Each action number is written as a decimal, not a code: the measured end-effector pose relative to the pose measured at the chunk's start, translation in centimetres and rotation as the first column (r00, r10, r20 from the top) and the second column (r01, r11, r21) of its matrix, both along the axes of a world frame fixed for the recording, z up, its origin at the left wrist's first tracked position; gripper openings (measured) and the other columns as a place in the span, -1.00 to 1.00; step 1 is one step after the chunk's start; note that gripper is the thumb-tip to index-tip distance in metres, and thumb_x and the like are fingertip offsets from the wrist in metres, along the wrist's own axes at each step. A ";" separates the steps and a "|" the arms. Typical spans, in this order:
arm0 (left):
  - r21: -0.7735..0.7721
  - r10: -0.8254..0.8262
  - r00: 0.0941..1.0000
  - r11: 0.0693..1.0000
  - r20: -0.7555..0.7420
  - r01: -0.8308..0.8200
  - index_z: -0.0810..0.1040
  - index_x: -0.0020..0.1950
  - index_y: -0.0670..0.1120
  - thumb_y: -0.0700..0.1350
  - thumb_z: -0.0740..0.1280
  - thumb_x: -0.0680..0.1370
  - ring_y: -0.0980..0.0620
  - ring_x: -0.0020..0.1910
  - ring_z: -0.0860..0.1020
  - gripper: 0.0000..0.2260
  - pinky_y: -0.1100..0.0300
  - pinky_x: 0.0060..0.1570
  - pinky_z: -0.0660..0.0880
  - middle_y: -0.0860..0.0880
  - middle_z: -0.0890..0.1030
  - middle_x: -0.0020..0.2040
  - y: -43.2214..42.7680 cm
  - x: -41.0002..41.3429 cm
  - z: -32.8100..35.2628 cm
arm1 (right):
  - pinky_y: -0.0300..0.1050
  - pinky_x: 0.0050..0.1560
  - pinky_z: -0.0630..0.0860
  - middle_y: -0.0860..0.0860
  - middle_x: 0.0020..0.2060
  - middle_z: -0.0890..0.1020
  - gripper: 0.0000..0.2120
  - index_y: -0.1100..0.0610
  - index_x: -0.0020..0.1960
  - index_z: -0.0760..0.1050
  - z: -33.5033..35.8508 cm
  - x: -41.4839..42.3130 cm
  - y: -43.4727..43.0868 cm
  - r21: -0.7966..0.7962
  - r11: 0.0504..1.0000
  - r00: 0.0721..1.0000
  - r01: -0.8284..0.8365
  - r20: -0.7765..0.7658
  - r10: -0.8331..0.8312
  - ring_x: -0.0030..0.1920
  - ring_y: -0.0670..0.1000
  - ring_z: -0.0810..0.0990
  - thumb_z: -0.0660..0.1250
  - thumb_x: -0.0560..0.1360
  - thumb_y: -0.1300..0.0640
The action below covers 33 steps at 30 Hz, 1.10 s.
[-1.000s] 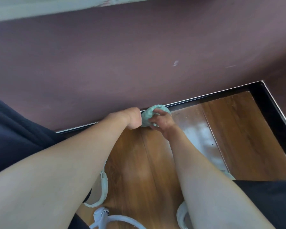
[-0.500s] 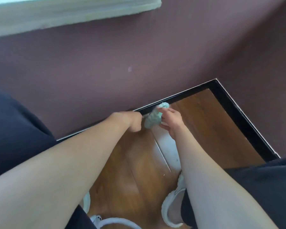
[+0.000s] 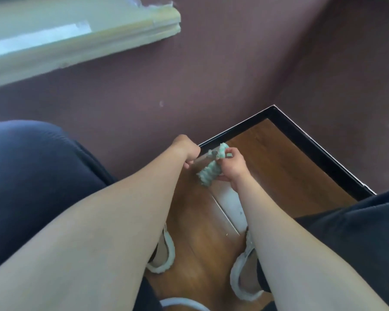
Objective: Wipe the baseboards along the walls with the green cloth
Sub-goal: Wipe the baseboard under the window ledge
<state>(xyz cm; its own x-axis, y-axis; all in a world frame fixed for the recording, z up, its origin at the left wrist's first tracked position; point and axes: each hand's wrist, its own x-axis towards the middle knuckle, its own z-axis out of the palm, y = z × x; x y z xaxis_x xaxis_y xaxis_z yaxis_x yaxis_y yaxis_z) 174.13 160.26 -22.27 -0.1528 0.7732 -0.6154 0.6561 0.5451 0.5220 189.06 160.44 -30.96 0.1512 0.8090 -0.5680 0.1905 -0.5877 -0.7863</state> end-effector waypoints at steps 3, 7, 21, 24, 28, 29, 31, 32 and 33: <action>0.003 -0.011 1.000 1.000 -0.014 0.011 0.49 -0.04 -0.19 -0.21 0.20 0.61 -0.11 -0.16 0.64 -0.89 0.16 -0.17 0.60 -0.19 0.70 0.08 0.7 -0.7 -0.6 | 0.29 -0.17 0.65 0.19 0.09 0.60 -0.69 0.04 0.22 0.41 -0.8 1.1 0.4 -0.117 0.993 1.000 0.030 -0.004 -0.030 -0.03 0.26 0.68 0.31 0.54 0.28; 0.019 0.037 0.999 0.999 -0.024 -0.037 0.57 -0.02 -0.22 -0.21 0.21 0.56 -0.11 -0.21 0.64 -0.84 0.12 -0.09 0.61 -0.16 0.70 -0.01 2.6 -1.2 -2.8 | 0.17 -0.10 0.68 0.11 -0.04 0.58 -0.64 0.13 0.21 0.48 -1.8 1.4 2.5 -0.161 0.984 0.997 0.078 -0.017 -0.081 -0.04 0.22 0.66 0.42 0.46 0.33; -0.194 0.066 0.995 0.978 -0.077 -0.080 0.64 0.03 -0.25 -0.22 0.20 0.53 -0.14 -0.15 0.71 -0.75 0.05 -0.05 0.64 -0.18 0.72 -0.03 6.9 -1.1 -7.6 | 0.14 0.14 0.59 0.19 0.04 0.64 -0.70 0.25 0.14 0.51 -8.7 -0.4 13.3 -0.115 0.980 0.959 -0.160 0.217 0.182 0.06 0.20 0.64 0.28 0.43 0.19; -0.243 0.051 0.992 0.967 -0.115 -0.077 0.66 0.01 -0.28 -0.24 0.20 0.53 -0.13 -0.27 0.62 -0.75 0.12 -0.17 0.57 -0.20 0.72 -0.05 7.1 -1.6 -8.4 | 0.05 0.19 0.57 0.09 0.02 0.65 -0.74 0.15 0.09 0.53 -8.8 -0.3 14.6 -0.089 0.994 0.983 -0.065 0.166 0.079 0.06 0.14 0.63 0.27 0.41 0.20; -0.293 0.052 0.990 0.952 -0.132 -0.089 0.64 0.01 -0.27 -0.24 0.21 0.51 -0.13 -0.31 0.59 -0.76 0.07 -0.10 0.61 -0.22 0.71 -0.12 7.4 -1.8 -9.0 | 0.07 0.26 0.53 0.09 0.01 0.59 -0.68 0.05 0.11 0.46 -11.0 -2.3 14.2 -0.106 0.988 0.992 -0.111 0.048 0.116 0.08 0.13 0.60 0.28 0.39 0.28; -0.298 0.054 0.991 0.950 -0.126 -0.090 0.63 0.02 -0.26 -0.24 0.21 0.50 -0.13 -0.32 0.59 -0.76 0.06 -0.09 0.62 -0.22 0.71 -0.12 7.5 -1.8 -9.1 | 0.10 0.21 0.57 0.13 -0.01 0.63 -0.71 0.09 0.08 0.50 -11.8 -3.1 13.6 -0.127 0.977 0.983 -0.172 0.043 0.179 0.06 0.16 0.63 0.28 0.39 0.30; -0.295 0.045 0.992 0.952 -0.115 -0.077 0.63 0.03 -0.26 -0.23 0.21 0.49 -0.13 -0.32 0.59 -0.75 0.07 -0.10 0.62 -0.23 0.71 -0.14 7.7 -1.6 -9.2 | 0.14 0.15 0.59 0.20 0.00 0.67 -0.69 0.15 0.12 0.56 -14.8 -4.8 12.4 -0.168 0.944 0.957 -0.284 0.009 0.289 0.05 0.22 0.66 0.28 0.41 0.32; -0.293 0.033 0.994 0.954 -0.108 -0.064 0.63 0.03 -0.28 -0.24 0.21 0.49 -0.14 -0.32 0.58 -0.75 0.09 -0.14 0.59 -0.23 0.71 -0.17 7.8 -1.5 -9.3 | 0.15 0.15 0.60 0.21 0.01 0.67 -0.69 0.13 0.12 0.57 -14.9 -5.3 11.7 -0.181 0.932 0.948 -0.315 -0.022 0.316 0.04 0.22 0.66 0.30 0.41 0.31; -0.294 0.021 0.994 0.954 -0.106 -0.052 0.63 0.03 -0.28 -0.24 0.21 0.50 -0.14 -0.32 0.56 -0.75 0.11 -0.16 0.56 -0.22 0.69 -0.20 7.7 -1.6 -9.3 | 0.15 0.15 0.60 0.20 0.00 0.68 -0.73 0.08 0.04 0.58 -14.5 -5.6 11.1 -0.195 0.925 0.945 -0.326 -0.072 0.318 0.03 0.21 0.67 0.32 0.39 0.31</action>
